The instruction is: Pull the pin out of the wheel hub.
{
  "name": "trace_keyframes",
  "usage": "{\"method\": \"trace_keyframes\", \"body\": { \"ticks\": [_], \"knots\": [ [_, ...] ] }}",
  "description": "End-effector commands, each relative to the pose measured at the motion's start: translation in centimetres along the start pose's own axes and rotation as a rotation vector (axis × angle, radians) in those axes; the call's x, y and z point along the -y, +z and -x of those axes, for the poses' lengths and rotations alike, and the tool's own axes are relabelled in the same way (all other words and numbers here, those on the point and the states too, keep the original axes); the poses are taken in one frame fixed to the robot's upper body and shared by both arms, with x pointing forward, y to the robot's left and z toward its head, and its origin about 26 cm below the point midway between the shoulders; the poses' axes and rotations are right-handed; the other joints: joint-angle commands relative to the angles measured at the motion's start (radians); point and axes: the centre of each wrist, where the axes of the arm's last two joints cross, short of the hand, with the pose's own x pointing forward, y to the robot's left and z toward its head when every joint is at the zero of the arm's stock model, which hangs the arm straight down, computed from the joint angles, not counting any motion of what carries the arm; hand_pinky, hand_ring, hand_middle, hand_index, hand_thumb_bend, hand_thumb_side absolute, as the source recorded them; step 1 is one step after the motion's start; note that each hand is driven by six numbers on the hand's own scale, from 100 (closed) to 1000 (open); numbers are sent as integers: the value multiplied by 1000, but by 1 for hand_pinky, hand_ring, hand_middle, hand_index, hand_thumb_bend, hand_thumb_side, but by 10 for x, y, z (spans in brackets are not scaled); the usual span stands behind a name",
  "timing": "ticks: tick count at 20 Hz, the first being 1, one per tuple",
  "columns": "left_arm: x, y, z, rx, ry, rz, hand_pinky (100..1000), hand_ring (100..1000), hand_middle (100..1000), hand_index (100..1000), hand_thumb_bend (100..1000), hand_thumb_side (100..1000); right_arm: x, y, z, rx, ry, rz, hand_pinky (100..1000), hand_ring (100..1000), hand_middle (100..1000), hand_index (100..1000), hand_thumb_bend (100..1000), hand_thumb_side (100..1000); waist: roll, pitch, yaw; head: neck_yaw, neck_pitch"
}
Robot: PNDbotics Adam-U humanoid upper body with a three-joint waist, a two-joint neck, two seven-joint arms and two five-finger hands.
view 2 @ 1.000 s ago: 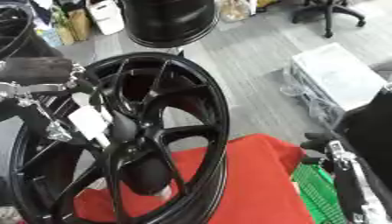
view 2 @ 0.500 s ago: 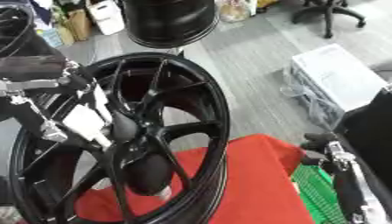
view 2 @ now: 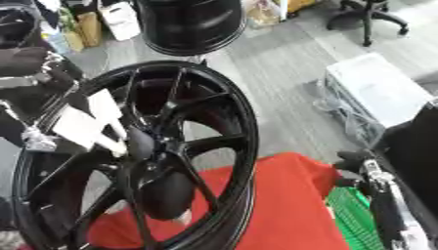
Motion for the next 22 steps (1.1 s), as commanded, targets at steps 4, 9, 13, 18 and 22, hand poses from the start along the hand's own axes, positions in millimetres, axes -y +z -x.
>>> {"method": "trace_keyframes", "body": {
  "ticks": [4, 9, 13, 18, 22],
  "knots": [
    [-33, 57, -3, 141, -216, 225, 333, 100, 391, 560, 408, 157, 7, 2, -1, 3, 7, 31, 627, 788, 594, 750, 100, 983, -27, -25, 44, -26, -7],
    [-26, 108, 12, 5, -112, 127, 332, 100, 389, 562, 371, 160, 8, 4, 0, -1, -1, 62, 626, 788, 593, 750, 100, 968, -49, -21, 83, -53, -14],
    [-14, 156, 22, -160, -3, 90, 373, 100, 432, 613, 407, 222, 10, 4, 0, 1, -1, 86, 626, 788, 593, 749, 100, 974, -58, -10, 123, -66, -18],
    [26, 208, 27, -392, 154, 136, 495, 278, 630, 806, 539, 466, 10, 3, -1, 3, -1, 96, 626, 788, 593, 749, 100, 997, -57, 7, 147, -67, -19],
    [75, 245, 22, -563, 313, 132, 623, 513, 840, 930, 737, 733, 9, 3, -2, 5, -2, 95, 626, 788, 593, 749, 100, 1000, -59, 16, 131, -49, -14]
  ]
}}
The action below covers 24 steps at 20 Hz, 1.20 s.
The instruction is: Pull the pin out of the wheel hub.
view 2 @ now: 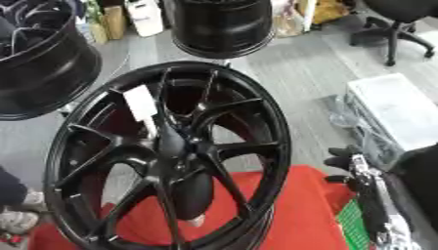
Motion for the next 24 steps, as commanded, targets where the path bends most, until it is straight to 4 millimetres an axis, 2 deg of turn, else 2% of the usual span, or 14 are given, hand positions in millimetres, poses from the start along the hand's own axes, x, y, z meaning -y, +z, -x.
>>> {"method": "trace_keyframes", "body": {
  "ticks": [1, 3, 6, 7, 8, 11, 18, 24],
  "knots": [
    [11, 26, 20, 32, -68, 189, 657, 573, 897, 953, 754, 780, 0, -2, -7, 28, 3, 2, 626, 788, 593, 749, 100, 998, -5, -7, -12, 18, -5],
    [33, 38, 32, -27, 8, 150, 664, 594, 916, 958, 728, 825, -2, -2, -8, 32, -2, -9, 626, 788, 593, 749, 100, 998, -9, -5, -29, 30, -3],
    [58, 43, 44, -22, 94, 34, 662, 588, 883, 939, 632, 840, -4, -2, -9, 38, -8, -13, 626, 788, 592, 749, 100, 995, -16, 2, -39, 38, -3],
    [64, 41, 44, -5, 109, -11, 657, 579, 839, 914, 516, 836, -4, -2, -10, 39, -11, -11, 626, 788, 592, 749, 100, 996, -19, 4, -38, 39, -4],
    [68, 39, 42, 17, 120, -53, 653, 573, 813, 895, 464, 831, -5, -2, -10, 40, -14, -10, 626, 788, 591, 749, 100, 996, -23, 7, -38, 40, -4],
    [80, 27, 33, 90, 152, -167, 645, 566, 777, 861, 385, 810, -7, -3, -11, 45, -26, -10, 626, 788, 591, 749, 100, 994, -34, 15, -43, 47, -8],
    [105, -7, 1, 204, 313, -413, 640, 569, 730, 823, 347, 778, -12, -6, -14, 62, -54, -12, 626, 788, 589, 749, 100, 973, -60, 28, -60, 74, -15],
    [157, -27, -8, 169, 589, -580, 641, 575, 714, 816, 349, 792, -13, -8, -14, 63, -60, -14, 626, 787, 589, 749, 100, 982, -58, 28, -51, 84, -24]
  ]
}}
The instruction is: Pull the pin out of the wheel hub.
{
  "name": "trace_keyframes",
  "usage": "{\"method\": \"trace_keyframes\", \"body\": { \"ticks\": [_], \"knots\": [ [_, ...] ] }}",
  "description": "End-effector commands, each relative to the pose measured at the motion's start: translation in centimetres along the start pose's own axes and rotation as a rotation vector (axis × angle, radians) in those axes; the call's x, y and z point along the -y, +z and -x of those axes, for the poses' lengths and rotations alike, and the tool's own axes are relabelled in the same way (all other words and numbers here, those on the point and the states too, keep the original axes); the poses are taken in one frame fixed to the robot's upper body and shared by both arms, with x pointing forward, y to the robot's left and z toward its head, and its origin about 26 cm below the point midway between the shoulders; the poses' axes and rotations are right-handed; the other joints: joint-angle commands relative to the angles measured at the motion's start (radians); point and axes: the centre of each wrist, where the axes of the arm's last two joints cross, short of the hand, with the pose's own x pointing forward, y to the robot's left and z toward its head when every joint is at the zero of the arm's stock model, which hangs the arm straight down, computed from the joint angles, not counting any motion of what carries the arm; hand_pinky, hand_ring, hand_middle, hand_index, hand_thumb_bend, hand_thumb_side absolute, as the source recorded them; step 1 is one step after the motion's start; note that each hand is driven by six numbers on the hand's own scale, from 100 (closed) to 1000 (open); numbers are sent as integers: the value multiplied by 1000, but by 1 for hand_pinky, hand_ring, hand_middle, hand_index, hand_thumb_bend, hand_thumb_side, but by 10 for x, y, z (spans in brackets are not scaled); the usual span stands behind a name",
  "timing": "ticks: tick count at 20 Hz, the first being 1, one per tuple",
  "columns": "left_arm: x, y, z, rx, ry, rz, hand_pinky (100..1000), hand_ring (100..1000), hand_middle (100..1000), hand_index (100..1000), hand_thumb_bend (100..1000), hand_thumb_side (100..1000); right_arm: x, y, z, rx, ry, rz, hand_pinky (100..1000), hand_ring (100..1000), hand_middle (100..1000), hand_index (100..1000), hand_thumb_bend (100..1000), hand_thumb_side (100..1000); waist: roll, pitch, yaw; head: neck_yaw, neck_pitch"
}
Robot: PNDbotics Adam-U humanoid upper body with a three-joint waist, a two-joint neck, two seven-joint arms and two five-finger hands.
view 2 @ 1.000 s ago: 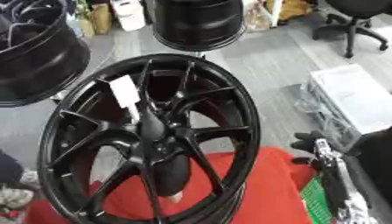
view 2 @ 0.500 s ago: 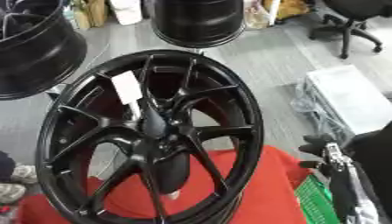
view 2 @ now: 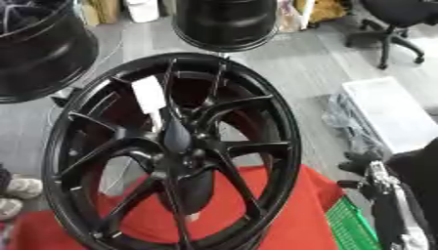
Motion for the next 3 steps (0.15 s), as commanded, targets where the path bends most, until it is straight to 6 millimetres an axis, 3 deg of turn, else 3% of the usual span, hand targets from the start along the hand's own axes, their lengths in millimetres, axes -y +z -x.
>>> {"method": "trace_keyframes", "body": {
  "ticks": [1, 3],
  "knots": [
    [17, 1, 5, -7, 95, -86, 641, 575, 712, 815, 352, 795, 1, -2, -7, 29, -2, 0, 626, 787, 589, 749, 100, 982, 3, -11, 0, 2, -13],
    [35, 3, 8, -23, 176, -140, 639, 572, 703, 813, 350, 800, 2, -2, -7, 28, 2, 3, 626, 787, 588, 749, 100, 976, 6, -13, -1, 1, -11]
  ]
}}
